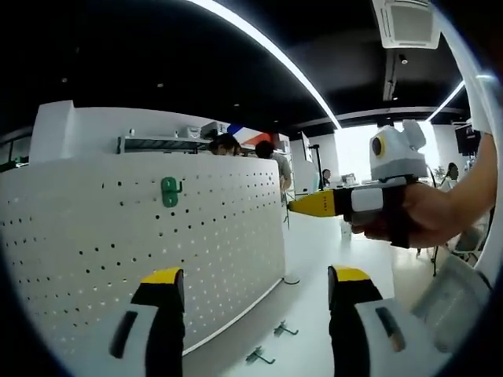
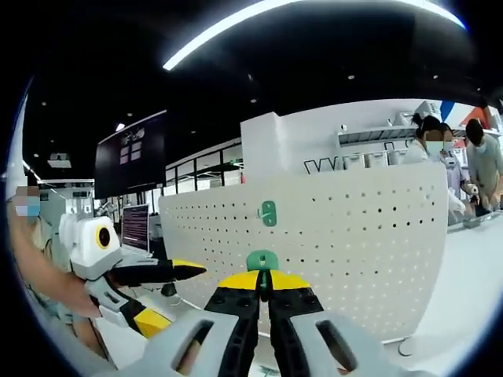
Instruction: Insert the hook assembly into the mounting plate slot until the hook locks in place.
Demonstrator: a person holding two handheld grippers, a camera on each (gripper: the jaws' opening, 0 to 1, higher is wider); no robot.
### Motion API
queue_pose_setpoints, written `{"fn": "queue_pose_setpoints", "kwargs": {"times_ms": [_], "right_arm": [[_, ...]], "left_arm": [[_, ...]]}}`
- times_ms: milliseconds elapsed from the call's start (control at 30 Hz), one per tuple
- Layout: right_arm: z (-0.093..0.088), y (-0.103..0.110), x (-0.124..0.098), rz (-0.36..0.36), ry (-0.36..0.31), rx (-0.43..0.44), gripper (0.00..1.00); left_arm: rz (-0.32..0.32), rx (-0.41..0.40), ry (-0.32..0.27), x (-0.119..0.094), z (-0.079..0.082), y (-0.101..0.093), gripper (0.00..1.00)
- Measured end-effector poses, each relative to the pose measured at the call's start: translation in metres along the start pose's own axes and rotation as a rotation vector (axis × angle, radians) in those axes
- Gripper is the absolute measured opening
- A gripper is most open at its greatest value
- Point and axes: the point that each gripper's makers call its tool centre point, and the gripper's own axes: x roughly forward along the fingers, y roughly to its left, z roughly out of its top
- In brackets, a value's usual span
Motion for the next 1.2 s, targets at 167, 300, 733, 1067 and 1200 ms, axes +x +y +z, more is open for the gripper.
{"fn": "queue_pose_setpoints", "kwargs": {"times_ms": [167, 300, 733, 1067, 1200], "right_arm": [[0.006, -0.004, 0.009, -0.02, -0.003, -0.004, 0.0], [0.011, -0.01, 0.015, -0.041, -0.004, 0.0, 0.0], [0.027, -0.028, 0.035, -0.084, -0.033, -0.024, 0.01], [0.032, -0.033, 0.049, -0.097, -0.046, -0.036, 0.01], [0.036, -0.032, 0.058, -0.095, -0.055, -0.042, 0.01]], "left_arm": [[0.026, -0.012, 0.003, -0.009, -0.003, 0.005, 0.77], [0.043, -0.015, 0.003, -0.016, -0.004, 0.009, 0.76], [0.11, -0.036, 0.014, -0.039, -0.014, 0.022, 0.75], [0.157, -0.028, 0.018, -0.056, -0.016, 0.027, 0.74], [0.176, -0.042, 0.015, -0.062, -0.017, 0.029, 0.75]]}}
